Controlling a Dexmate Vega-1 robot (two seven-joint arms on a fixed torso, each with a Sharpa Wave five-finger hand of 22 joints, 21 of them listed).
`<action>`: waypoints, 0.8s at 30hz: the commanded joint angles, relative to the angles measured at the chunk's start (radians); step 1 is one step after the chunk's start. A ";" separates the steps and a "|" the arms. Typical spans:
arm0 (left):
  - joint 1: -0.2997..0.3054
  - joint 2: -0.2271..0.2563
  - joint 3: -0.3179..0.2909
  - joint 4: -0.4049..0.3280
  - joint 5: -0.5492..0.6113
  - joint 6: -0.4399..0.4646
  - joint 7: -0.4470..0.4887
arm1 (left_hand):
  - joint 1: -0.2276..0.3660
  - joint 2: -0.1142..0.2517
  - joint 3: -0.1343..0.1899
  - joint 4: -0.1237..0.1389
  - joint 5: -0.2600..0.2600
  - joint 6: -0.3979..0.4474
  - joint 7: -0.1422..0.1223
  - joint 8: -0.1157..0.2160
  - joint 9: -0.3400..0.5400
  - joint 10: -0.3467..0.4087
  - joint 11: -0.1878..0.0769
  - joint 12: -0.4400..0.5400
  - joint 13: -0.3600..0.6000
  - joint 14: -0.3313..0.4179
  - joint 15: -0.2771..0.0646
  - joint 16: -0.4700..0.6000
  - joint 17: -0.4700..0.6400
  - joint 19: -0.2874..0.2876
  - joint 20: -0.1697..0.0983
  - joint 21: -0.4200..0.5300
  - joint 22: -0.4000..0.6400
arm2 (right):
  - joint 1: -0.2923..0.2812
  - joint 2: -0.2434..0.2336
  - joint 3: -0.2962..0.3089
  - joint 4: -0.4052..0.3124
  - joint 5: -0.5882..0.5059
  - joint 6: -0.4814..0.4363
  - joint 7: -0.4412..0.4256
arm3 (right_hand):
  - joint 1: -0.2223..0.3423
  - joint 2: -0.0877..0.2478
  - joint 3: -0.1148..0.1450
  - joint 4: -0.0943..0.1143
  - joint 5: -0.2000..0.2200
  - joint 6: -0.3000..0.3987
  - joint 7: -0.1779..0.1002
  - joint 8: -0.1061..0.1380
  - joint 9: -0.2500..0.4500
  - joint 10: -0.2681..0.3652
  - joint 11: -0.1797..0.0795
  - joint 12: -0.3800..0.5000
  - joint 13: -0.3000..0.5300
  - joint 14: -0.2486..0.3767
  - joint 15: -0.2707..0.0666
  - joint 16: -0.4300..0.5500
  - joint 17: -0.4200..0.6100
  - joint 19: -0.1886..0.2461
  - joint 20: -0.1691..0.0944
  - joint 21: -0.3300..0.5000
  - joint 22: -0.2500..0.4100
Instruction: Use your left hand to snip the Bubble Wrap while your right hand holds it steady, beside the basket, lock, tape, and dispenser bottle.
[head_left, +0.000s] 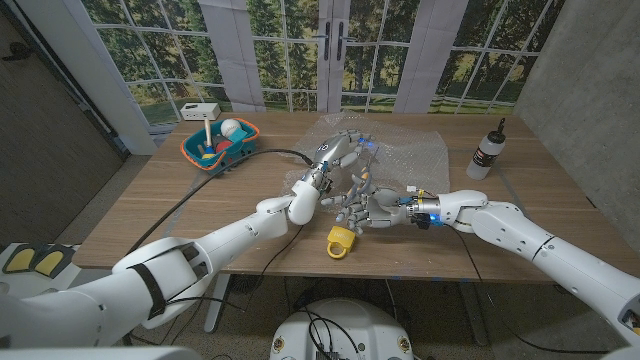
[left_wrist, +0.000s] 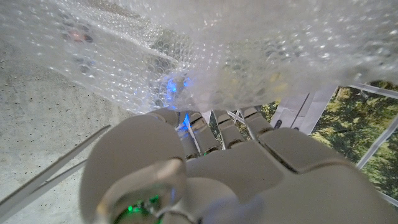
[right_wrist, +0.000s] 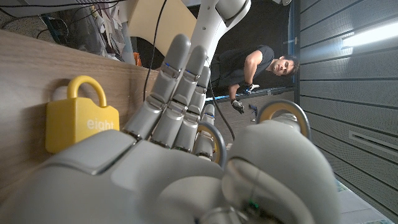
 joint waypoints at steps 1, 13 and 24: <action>0.007 -0.005 -0.007 0.010 -0.012 -0.015 0.006 | 0.002 0.007 0.003 -0.016 -0.002 0.038 0.001 0.018 0.009 0.024 0.000 -0.002 0.009 0.037 -0.179 0.020 0.008 0.017 -0.012 0.011 0.002 | 0.005 0.004 -0.004 0.005 -0.005 0.000 0.004 | 0.002 0.002 -0.002 -0.003 -0.006 0.063 0.072 -0.001 0.003 0.048 -0.003 -0.004 0.002 -0.011 -0.045 0.005 -0.001 0.006 -0.007 0.000 0.003; 0.005 -0.043 -0.010 0.071 -0.028 -0.063 0.075 | -0.002 -0.004 0.038 -0.016 0.004 0.039 0.003 0.037 0.058 0.013 0.005 -0.003 0.040 0.361 -0.178 0.070 -0.031 0.176 -0.046 0.091 0.001 | 0.000 0.001 -0.001 -0.001 -0.003 0.000 -0.002 | 0.003 0.003 -0.002 -0.004 -0.007 0.061 0.070 0.000 0.003 0.051 -0.002 -0.006 0.003 -0.011 -0.044 0.005 -0.002 0.007 -0.006 -0.003 0.003; 0.009 -0.070 -0.013 0.106 -0.060 -0.093 0.091 | -0.009 -0.009 0.063 -0.038 0.002 0.036 0.008 0.039 0.107 0.007 0.010 -0.023 0.085 0.482 -0.193 0.022 -0.030 0.534 -0.212 0.304 0.015 | -0.001 0.000 0.001 -0.004 -0.002 0.003 -0.002 | 0.003 0.002 -0.002 -0.004 -0.007 0.061 0.068 0.000 0.003 0.052 -0.003 -0.009 0.005 -0.010 -0.045 0.006 -0.001 0.008 -0.006 -0.004 0.003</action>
